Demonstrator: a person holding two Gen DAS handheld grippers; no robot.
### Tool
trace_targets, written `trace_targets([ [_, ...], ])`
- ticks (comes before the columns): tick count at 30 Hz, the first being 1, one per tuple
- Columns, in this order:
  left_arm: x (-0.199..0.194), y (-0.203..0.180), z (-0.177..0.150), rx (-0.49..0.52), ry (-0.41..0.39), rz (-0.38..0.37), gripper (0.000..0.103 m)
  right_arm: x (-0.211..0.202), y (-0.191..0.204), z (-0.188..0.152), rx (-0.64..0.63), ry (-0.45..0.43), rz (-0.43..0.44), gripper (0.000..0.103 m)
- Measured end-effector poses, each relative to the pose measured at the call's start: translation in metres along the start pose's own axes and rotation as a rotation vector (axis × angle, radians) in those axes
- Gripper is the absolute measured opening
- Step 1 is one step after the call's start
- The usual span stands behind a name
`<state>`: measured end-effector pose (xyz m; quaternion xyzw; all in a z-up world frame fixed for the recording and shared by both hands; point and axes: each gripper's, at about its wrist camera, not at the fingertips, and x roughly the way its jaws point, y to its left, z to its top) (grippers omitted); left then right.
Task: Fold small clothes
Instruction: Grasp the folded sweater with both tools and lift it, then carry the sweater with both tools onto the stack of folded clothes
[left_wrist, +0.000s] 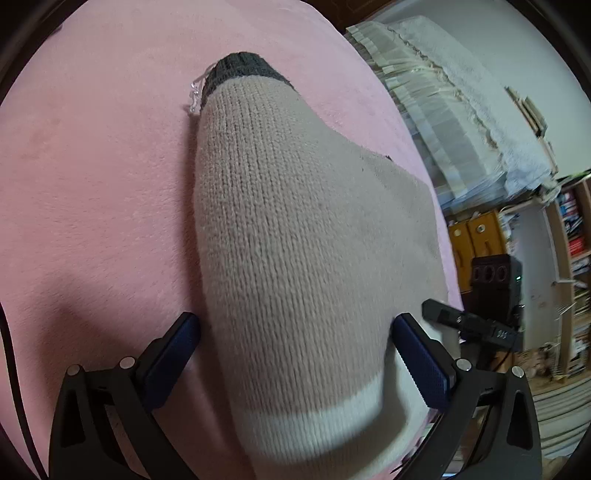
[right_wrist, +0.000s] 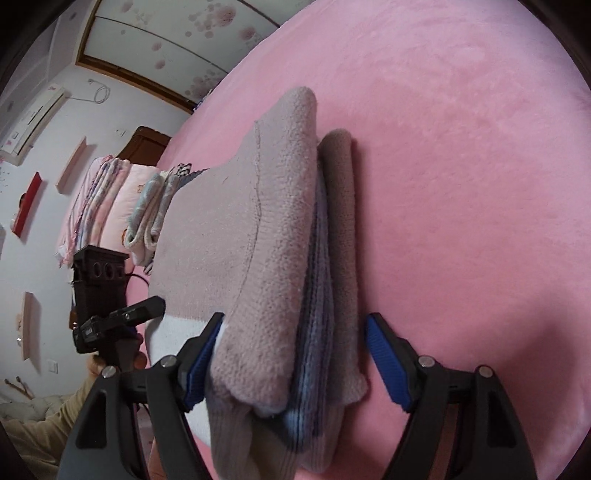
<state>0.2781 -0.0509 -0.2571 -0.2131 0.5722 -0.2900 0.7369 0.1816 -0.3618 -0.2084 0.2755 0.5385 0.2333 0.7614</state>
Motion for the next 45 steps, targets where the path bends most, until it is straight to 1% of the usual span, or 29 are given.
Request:
trace_targets([
  [2,0.005,0.004,0.002,-0.012,-0.006,-0.031,0.103,0.007,0.001,0.004,-0.017,0.012,0.022,0.076],
  [9,0.022,0.002,0.002,-0.022,-0.033,-0.065,0.103,0.031,0.013,0.022,-0.069,0.032,0.068,0.075],
  [10,0.024,0.001,0.001,-0.016,-0.036,-0.066,0.103,0.034,0.014,0.024,-0.073,0.030,0.075,0.073],
  [12,0.024,-0.001,0.001,-0.008,-0.042,-0.069,0.102,0.035,0.013,0.025,-0.072,0.021,0.080,0.062],
  [13,0.024,-0.003,0.000,-0.007,-0.053,-0.075,0.102,0.036,0.013,0.025,-0.068,0.016,0.083,0.060],
  [14,0.028,-0.006,0.001,-0.003,-0.058,-0.073,0.101,0.035,0.013,0.024,-0.065,0.010,0.082,0.055],
  [15,0.027,-0.009,0.001,-0.001,-0.068,-0.053,0.094,0.034,0.015,0.022,-0.064,0.003,0.080,0.050],
  [16,0.025,-0.010,0.000,0.003,-0.079,-0.027,0.089,0.032,0.017,0.021,-0.063,-0.007,0.074,0.048],
  [17,0.023,-0.012,-0.001,0.004,-0.093,-0.015,0.085,0.031,0.020,0.019,-0.063,-0.014,0.061,0.044],
  [19,0.014,-0.013,-0.003,-0.006,-0.118,-0.005,0.067,0.027,0.029,0.016,-0.073,-0.035,0.020,0.041],
  [21,0.003,-0.016,-0.005,-0.012,-0.125,0.001,0.057,0.022,0.041,0.013,-0.099,-0.057,-0.019,0.039],
  [23,-0.008,-0.020,-0.007,-0.004,-0.128,0.005,0.056,0.017,0.052,0.009,-0.114,-0.072,-0.037,0.038],
  [25,-0.020,-0.026,-0.011,0.026,-0.132,0.026,0.053,0.011,0.063,0.005,-0.121,-0.073,-0.048,0.038],
  [28,-0.043,-0.036,-0.018,0.040,-0.123,0.046,0.053,0.003,0.080,-0.006,-0.122,-0.068,-0.058,0.038],
  [30,-0.063,-0.044,-0.024,0.055,-0.131,0.058,0.053,-0.004,0.094,-0.014,-0.116,-0.076,-0.049,0.038],
  [34,-0.114,-0.051,-0.035,0.072,-0.145,0.086,0.053,-0.014,0.131,-0.029,-0.121,-0.095,-0.015,0.038],
  [36,-0.146,-0.052,-0.040,0.078,-0.156,0.111,0.053,-0.015,0.150,-0.035,-0.131,-0.098,0.001,0.038],
  [41,-0.222,-0.047,-0.044,0.110,-0.211,0.178,0.054,-0.005,0.211,-0.042,-0.162,-0.109,0.066,0.038],
  [45,-0.283,-0.035,-0.032,0.131,-0.267,0.229,0.054,0.016,0.267,-0.032,-0.199,-0.122,0.113,0.038],
])
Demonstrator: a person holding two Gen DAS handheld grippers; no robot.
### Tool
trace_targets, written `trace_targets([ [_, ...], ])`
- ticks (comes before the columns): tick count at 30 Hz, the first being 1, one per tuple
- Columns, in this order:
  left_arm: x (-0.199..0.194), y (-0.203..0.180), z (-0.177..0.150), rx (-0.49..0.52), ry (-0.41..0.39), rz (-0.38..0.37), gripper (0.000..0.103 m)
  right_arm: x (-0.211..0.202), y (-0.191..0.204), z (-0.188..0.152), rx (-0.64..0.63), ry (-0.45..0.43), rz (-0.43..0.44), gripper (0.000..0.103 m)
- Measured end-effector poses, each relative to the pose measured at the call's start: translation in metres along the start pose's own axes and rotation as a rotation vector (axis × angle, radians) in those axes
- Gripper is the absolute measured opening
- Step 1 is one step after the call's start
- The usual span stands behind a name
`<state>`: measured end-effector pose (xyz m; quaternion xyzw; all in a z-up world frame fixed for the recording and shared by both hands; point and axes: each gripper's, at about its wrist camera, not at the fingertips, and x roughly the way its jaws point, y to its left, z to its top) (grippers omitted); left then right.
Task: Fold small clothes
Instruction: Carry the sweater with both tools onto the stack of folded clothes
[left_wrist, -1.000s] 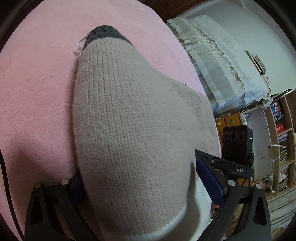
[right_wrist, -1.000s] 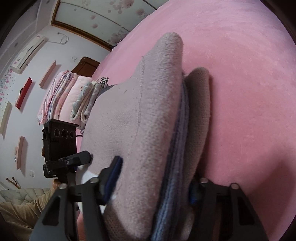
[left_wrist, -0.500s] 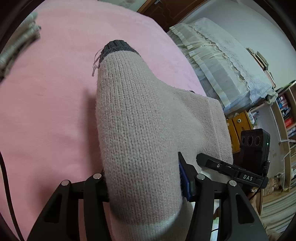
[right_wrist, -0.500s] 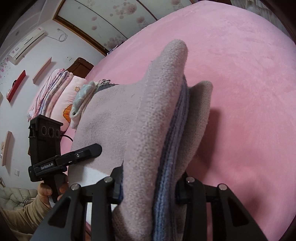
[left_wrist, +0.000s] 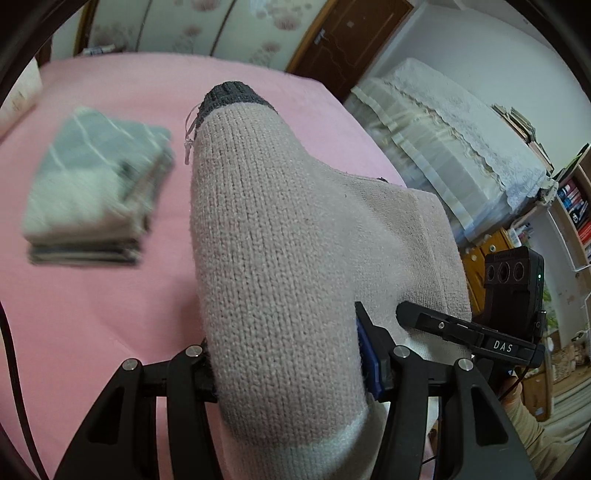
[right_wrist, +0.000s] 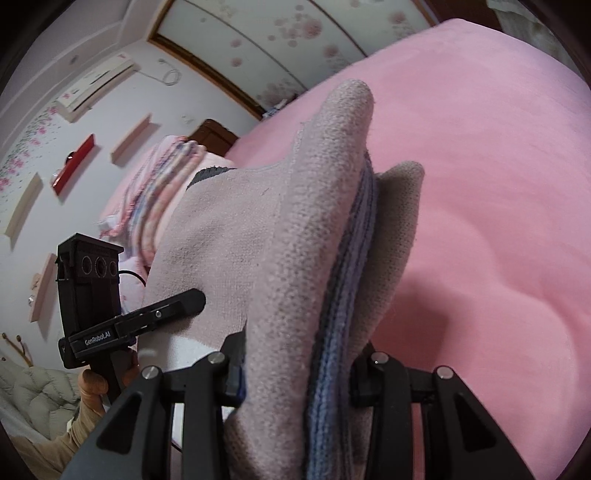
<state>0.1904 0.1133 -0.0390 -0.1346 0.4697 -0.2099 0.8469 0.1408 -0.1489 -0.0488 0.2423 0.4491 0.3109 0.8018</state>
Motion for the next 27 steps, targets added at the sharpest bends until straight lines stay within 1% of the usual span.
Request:
trace_targets([
  [3,-0.029,0.026,0.021,0.012,-0.030,0.025,0.054,0.028,0.032,0.018,-0.019,-0.007,0.026,0.038],
  [5,-0.046,0.053,0.040,0.016,-0.051,0.035,0.054,0.049,0.051,0.032,-0.027,-0.009,0.039,0.038],
  [7,-0.058,0.079,0.059,0.011,-0.066,0.034,0.054,0.074,0.070,0.048,-0.034,-0.014,0.046,0.038],
  [9,-0.065,0.112,0.086,0.005,-0.075,0.031,0.055,0.102,0.087,0.068,-0.039,-0.022,0.050,0.038],
  [11,-0.067,0.142,0.110,0.001,-0.071,0.031,0.055,0.125,0.098,0.084,-0.027,-0.020,0.055,0.038],
  [14,-0.063,0.190,0.152,-0.028,-0.054,0.020,0.056,0.166,0.114,0.115,-0.018,-0.024,0.051,0.038],
  [17,-0.054,0.235,0.189,-0.061,-0.032,0.023,0.057,0.209,0.123,0.146,0.023,-0.025,0.051,0.038],
  [20,-0.040,0.273,0.215,-0.099,-0.023,0.045,0.060,0.240,0.122,0.164,0.046,-0.027,0.039,0.038],
  [23,-0.017,0.306,0.232,-0.126,-0.005,0.061,0.061,0.271,0.115,0.175,0.065,-0.017,0.016,0.038],
  [27,0.016,0.343,0.239,-0.168,0.028,0.068,0.061,0.310,0.094,0.179,0.133,0.009,0.002,0.038],
])
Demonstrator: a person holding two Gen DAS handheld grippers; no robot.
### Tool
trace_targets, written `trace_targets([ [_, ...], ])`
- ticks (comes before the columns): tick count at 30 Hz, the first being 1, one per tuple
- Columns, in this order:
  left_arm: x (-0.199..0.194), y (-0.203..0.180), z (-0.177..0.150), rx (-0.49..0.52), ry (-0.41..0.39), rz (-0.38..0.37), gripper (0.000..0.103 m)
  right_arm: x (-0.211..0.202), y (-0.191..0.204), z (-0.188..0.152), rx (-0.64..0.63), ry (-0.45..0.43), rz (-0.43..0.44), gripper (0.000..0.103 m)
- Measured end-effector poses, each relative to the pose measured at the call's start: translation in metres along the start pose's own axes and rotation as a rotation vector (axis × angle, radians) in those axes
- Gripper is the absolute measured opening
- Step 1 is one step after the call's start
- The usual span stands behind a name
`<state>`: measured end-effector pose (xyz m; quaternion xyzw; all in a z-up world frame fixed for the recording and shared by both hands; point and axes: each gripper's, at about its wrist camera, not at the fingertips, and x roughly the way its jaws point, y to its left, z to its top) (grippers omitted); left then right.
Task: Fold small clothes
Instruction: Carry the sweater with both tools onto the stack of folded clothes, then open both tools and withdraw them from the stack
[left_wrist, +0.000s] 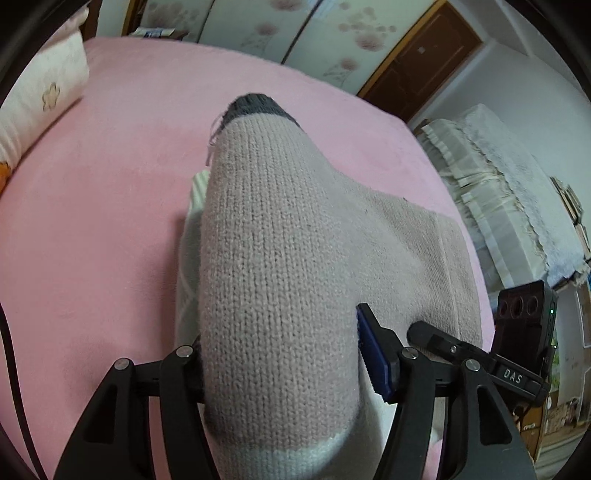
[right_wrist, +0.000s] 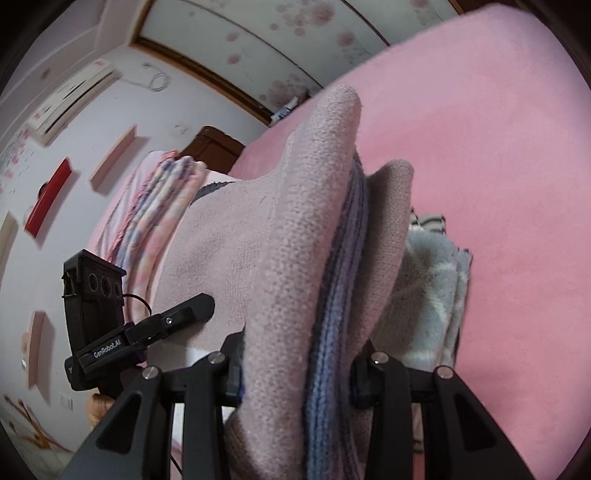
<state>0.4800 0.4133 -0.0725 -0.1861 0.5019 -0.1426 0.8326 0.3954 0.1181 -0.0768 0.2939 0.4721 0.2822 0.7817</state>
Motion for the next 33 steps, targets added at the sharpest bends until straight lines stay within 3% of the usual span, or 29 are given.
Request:
trace_targets([
  [2,0.023,0.013,-0.003,-0.017,0.022,-0.004,0.062,0.015,-0.007,0.000,0.023,0.011,-0.011,0.038],
  [4,0.045,0.026,-0.009,-0.029,0.042,0.003,0.071,0.029,-0.019,-0.001,0.041,0.027,-0.026,0.038],
  [12,0.065,0.048,-0.039,-0.004,-0.121,-0.083,0.086,0.042,-0.043,-0.011,-0.029,-0.007,-0.005,0.044],
  [13,0.063,0.052,-0.042,-0.012,-0.137,-0.078,0.098,0.043,-0.043,-0.011,-0.039,-0.007,-0.003,0.046],
  [14,0.062,0.054,-0.045,-0.028,-0.144,-0.039,0.103,0.043,-0.042,-0.011,-0.051,-0.005,-0.003,0.048],
  [18,0.063,0.053,-0.047,-0.070,-0.171,-0.047,0.103,0.034,-0.036,-0.011,-0.112,-0.004,-0.031,0.056],
  [23,0.047,0.029,-0.050,0.018,-0.238,0.054,0.103,0.011,-0.034,-0.016,-0.169,-0.012,-0.079,0.059],
  [28,-0.002,0.025,-0.050,-0.034,-0.332,0.119,0.103,-0.017,-0.034,-0.019,-0.162,-0.048,-0.095,0.059],
  [33,-0.048,-0.010,-0.070,-0.007,-0.367,0.159,0.103,-0.055,-0.025,-0.028,-0.175,-0.077,-0.149,0.060],
])
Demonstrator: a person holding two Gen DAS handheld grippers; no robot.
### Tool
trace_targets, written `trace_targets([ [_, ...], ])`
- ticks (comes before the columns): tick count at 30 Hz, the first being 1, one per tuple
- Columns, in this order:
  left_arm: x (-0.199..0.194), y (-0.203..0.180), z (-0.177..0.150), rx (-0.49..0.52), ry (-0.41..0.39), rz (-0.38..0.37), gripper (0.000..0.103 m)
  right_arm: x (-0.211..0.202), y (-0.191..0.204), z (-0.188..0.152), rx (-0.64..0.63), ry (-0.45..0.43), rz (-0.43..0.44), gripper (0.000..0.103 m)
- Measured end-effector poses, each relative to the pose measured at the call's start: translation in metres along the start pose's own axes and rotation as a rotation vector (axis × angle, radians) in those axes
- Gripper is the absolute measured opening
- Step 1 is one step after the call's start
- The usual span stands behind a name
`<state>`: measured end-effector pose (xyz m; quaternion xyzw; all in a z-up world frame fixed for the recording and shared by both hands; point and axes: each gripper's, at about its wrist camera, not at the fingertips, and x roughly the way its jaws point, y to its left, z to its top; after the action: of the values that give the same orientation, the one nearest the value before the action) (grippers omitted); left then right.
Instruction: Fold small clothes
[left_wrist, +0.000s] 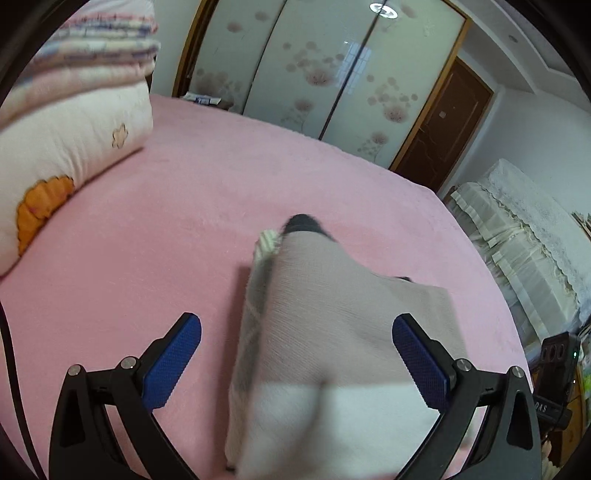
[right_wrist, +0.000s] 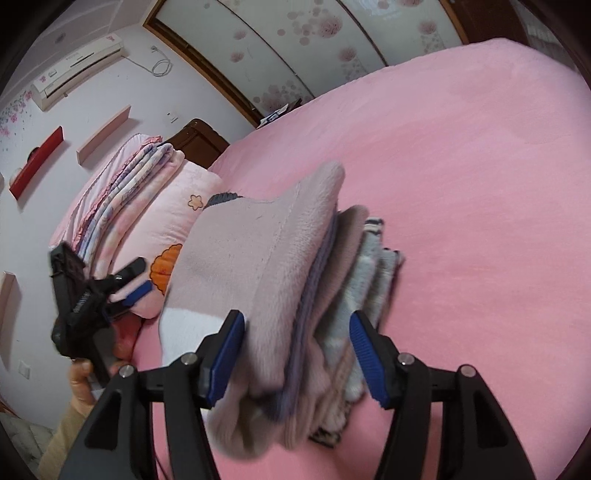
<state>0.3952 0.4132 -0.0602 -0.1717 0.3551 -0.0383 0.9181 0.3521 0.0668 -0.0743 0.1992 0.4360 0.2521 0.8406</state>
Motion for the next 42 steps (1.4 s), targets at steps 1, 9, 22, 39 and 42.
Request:
trace_targets([
  [1,-0.009,-0.006,0.001,0.005,0.001,0.003,0.103,-0.009,0.002,-0.001,0.000,-0.005,-0.012,0.060],
  [9,-0.093,-0.104,-0.043,0.073,0.038,0.007,0.103,-0.117,0.006,-0.035,-0.036,-0.047,-0.097,0.060],
  [22,-0.222,-0.258,-0.148,0.173,-0.014,-0.014,0.103,-0.294,0.022,-0.122,-0.166,-0.124,-0.233,0.060],
  [39,-0.292,-0.351,-0.234,0.204,-0.061,0.128,0.103,-0.394,0.019,-0.188,-0.223,-0.218,-0.382,0.060],
  [42,-0.303,-0.359,-0.246,0.229,-0.087,0.185,0.103,-0.399,0.017,-0.195,-0.206,-0.227,-0.391,0.060],
])
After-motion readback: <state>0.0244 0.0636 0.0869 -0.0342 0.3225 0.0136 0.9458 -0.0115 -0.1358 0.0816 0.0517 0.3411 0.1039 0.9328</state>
